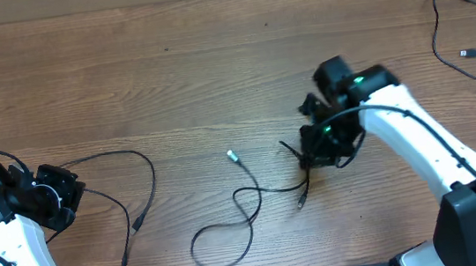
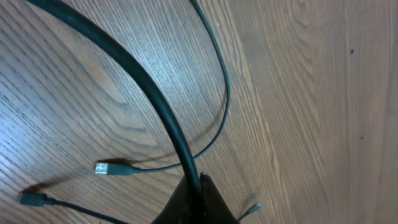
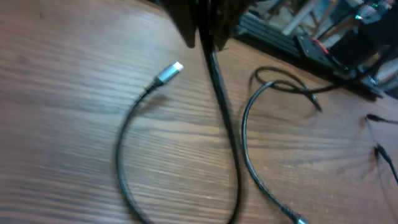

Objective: Untangle cables
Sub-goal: 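Move the right gripper down to the cable in the table center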

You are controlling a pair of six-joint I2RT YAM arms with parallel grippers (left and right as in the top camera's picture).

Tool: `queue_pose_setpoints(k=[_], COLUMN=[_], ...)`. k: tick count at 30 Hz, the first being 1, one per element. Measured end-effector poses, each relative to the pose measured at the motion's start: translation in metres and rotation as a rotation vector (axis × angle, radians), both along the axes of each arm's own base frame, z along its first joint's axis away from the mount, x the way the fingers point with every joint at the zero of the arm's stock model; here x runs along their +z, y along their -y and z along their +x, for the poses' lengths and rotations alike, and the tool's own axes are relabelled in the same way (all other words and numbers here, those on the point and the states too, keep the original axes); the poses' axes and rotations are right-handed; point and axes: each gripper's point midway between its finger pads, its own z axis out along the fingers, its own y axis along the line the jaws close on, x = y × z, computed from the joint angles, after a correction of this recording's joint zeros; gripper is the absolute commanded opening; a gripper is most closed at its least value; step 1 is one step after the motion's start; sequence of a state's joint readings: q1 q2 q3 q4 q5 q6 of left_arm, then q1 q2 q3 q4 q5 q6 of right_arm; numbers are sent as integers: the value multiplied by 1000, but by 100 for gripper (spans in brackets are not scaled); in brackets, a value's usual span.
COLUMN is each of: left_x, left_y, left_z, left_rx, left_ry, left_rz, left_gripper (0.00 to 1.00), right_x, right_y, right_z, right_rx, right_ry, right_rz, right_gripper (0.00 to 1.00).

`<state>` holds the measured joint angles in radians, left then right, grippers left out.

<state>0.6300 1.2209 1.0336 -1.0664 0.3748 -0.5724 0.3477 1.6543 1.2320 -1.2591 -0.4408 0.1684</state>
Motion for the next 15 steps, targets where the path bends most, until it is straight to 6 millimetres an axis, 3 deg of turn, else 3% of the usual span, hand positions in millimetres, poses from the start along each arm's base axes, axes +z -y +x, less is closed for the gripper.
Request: queue_pose_setpoints(k=[1, 3, 5, 9, 15], left_x=[0, 0, 0, 0, 0], left_y=[0, 0, 0, 0, 0], left_z=[0, 0, 0, 0, 0], left_rx=[0, 0, 0, 0, -1], left_ry=[-1, -1, -1, -1, -1], left_rz=[-1, -1, -1, -1, -1], left_gripper=[4, 5, 6, 7, 10], right_x=[-3, -7, -10, -11, -12], right_y=[-6, -19, -30, -53, -74], right_z=[-2, -4, -8, -12, -12], right_rx=[10, 30, 37, 43, -87], right_ry=[6, 22, 28, 48, 38], right_rz=[1, 7, 12, 24, -5], right_gripper=[32, 82, 100, 100, 100])
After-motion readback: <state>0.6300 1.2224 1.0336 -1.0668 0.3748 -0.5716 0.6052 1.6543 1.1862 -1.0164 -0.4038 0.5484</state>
